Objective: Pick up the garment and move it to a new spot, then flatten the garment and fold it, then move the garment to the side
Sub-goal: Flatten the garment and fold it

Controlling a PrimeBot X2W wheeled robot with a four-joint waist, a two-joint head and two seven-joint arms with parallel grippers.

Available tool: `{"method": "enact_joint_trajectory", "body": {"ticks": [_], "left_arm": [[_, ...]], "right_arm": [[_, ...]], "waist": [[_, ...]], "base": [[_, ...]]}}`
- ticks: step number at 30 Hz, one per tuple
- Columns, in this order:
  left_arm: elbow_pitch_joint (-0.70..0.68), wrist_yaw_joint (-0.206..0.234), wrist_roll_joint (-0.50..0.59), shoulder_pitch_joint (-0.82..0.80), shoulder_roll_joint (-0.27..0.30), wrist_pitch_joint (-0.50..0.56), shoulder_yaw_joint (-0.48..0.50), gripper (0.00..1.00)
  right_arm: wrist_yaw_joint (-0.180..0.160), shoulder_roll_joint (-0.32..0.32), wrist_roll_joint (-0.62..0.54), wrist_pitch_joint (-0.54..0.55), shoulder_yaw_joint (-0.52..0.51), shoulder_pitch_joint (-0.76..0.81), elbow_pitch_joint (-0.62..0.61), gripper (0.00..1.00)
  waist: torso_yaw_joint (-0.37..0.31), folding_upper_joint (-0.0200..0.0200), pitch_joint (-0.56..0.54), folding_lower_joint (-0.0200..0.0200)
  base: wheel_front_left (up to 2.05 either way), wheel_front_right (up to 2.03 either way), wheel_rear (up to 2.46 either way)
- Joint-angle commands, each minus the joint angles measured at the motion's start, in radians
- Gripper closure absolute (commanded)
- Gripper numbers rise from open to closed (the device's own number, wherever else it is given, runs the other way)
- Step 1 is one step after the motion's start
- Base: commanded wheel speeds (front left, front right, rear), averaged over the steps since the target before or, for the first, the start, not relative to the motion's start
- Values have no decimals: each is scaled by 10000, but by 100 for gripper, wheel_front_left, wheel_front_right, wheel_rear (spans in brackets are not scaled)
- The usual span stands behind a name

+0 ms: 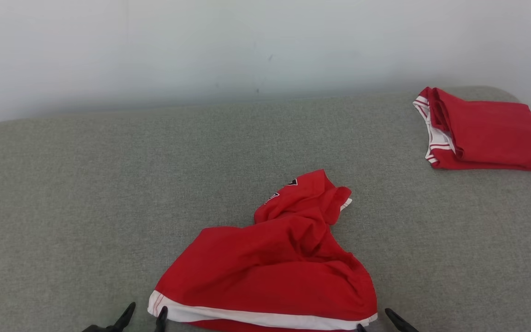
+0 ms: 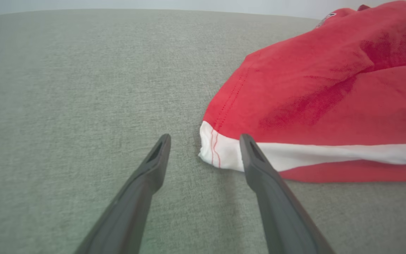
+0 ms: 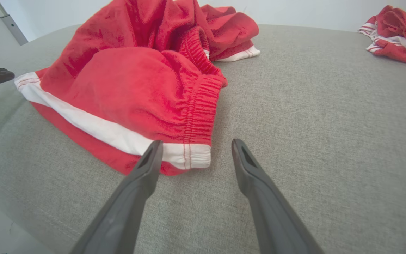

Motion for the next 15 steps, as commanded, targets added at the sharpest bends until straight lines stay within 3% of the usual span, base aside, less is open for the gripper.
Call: {"method": "enact_joint_trajectory", "body": {"ticks": [1, 6, 15], "left_arm": [[105, 23, -76, -187, 118, -30, -142, 0], [786, 23, -752, -924, 635, -30, -1027, 0], [1237, 23, -1467, -1539, 818, -30, -1941, 0]], "right_arm": [[-30, -104, 97, 3, 121, -122, 129, 0], [-29, -502, 483, 2, 823, -779, 722, 0], [-30, -740, 737, 2, 1369, -1187, 907, 0]], "waist": [[-51, 0, 90, 0], [-29, 0, 254, 0], [-68, 0, 307, 0]], "base": [[0, 0, 0], [0, 0, 0], [0, 0, 0]]}}
